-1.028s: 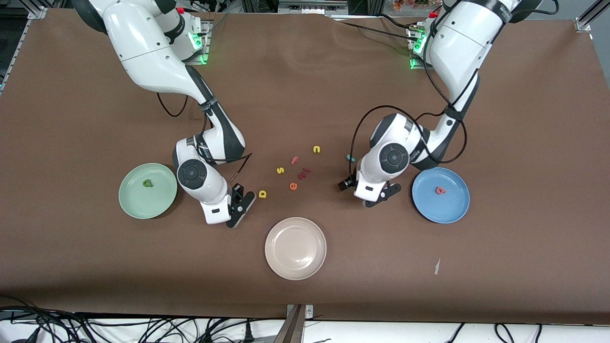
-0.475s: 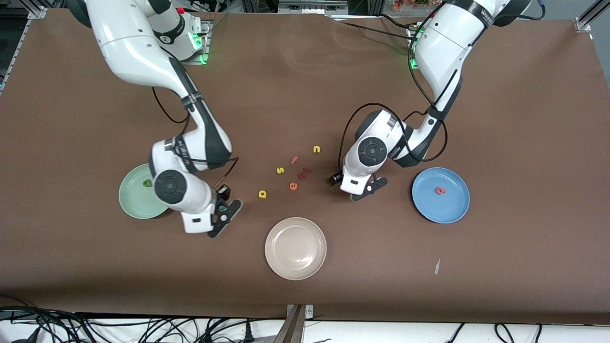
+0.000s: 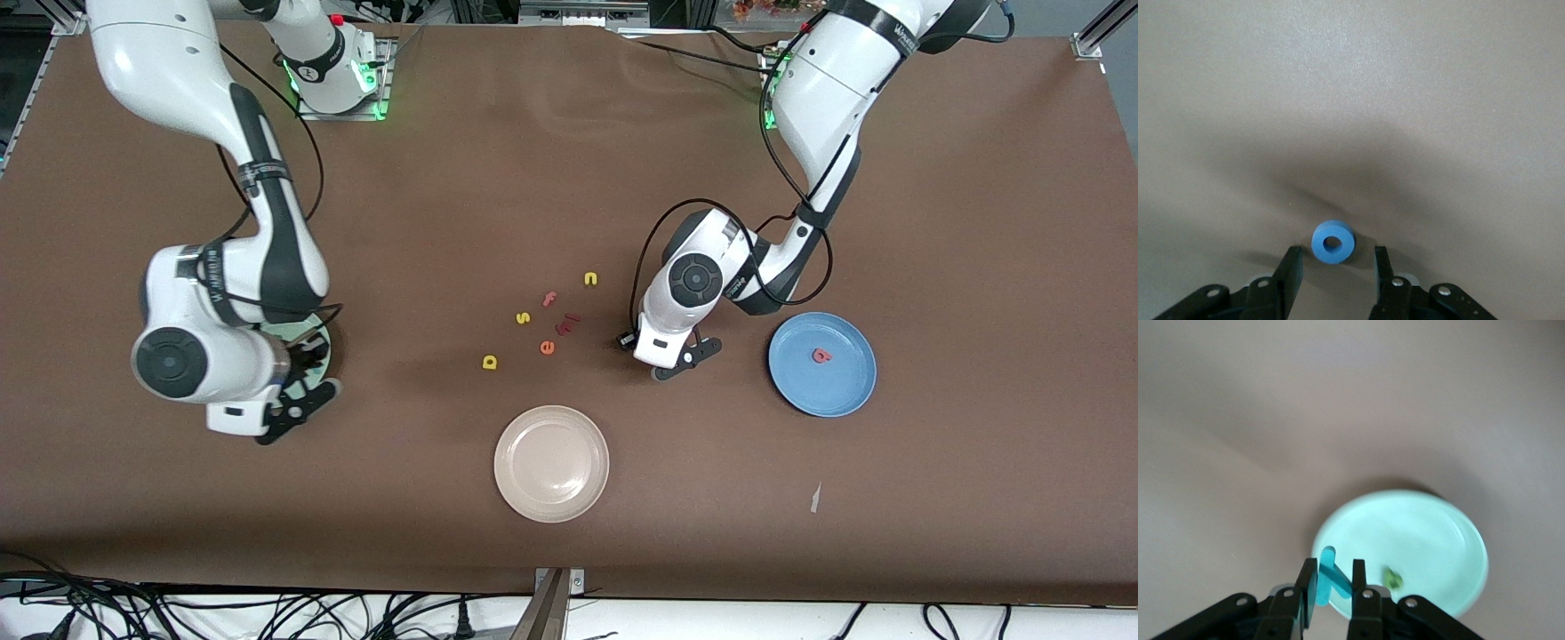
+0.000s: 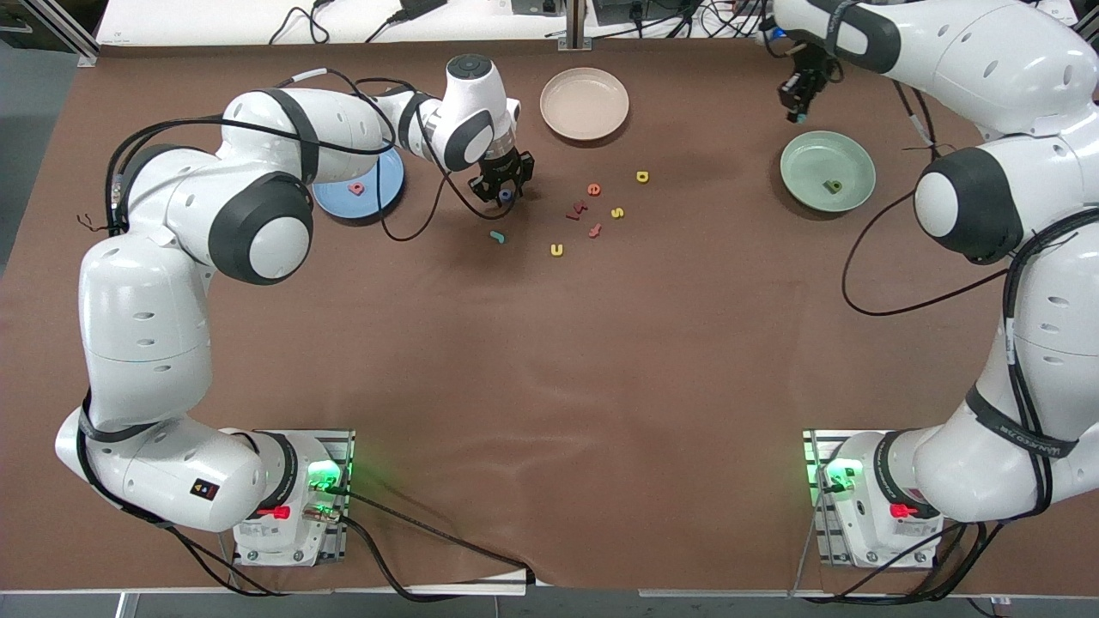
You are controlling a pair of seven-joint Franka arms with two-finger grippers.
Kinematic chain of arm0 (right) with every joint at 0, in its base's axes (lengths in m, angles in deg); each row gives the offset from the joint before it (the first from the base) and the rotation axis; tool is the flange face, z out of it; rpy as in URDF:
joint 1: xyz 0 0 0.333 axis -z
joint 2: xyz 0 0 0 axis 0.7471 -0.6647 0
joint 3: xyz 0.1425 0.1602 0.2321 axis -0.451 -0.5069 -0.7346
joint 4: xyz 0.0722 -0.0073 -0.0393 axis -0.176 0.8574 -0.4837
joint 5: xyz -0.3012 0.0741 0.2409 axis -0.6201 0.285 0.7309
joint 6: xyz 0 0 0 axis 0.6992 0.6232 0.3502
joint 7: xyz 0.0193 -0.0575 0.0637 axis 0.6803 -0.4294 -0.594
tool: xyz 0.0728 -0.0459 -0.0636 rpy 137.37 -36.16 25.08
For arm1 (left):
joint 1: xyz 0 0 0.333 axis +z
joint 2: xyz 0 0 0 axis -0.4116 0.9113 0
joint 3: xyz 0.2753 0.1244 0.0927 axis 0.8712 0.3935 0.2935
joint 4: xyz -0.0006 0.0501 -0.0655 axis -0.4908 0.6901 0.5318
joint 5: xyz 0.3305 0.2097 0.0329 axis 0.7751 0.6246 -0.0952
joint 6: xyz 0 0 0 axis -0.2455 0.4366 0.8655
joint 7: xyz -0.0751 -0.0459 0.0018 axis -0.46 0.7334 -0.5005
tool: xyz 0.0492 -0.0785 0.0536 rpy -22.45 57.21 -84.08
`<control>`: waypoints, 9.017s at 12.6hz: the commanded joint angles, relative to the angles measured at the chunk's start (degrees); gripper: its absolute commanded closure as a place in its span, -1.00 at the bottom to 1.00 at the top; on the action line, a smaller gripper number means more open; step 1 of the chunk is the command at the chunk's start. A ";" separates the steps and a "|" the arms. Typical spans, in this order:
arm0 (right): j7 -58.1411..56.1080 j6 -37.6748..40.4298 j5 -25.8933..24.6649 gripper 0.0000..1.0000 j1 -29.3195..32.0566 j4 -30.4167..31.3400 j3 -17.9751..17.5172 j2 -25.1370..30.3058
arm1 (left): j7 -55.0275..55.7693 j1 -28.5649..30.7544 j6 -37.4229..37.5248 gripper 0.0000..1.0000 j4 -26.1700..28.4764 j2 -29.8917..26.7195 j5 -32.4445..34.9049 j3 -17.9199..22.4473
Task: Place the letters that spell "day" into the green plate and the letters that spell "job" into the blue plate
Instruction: 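Grasp the cyan y and blue o letters with both grippers, then place the cyan y and blue o on the green and blue plates, then grasp the yellow a and teal j with both grippers, then place the yellow a on the green plate while the left gripper lifts the j, then place the teal j on the blue plate while the right gripper withdraws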
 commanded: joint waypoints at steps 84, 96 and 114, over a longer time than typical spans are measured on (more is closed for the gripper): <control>13.06 -30.13 9.02 -1.00 -10.43 32.99 11.13 13.21 | 19.22 6.39 5.42 0.08 11.77 -5.83 -5.87 -6.97; 42.57 6.75 4.56 -1.00 -3.35 7.18 -1.74 8.30 | 16.68 7.71 8.57 1.00 11.07 -8.64 -4.82 -6.01; 26.77 16.89 -1.35 -1.00 7.93 14.98 -3.55 33.78 | -29.29 33.98 25.12 1.00 1.83 -5.58 14.69 -5.48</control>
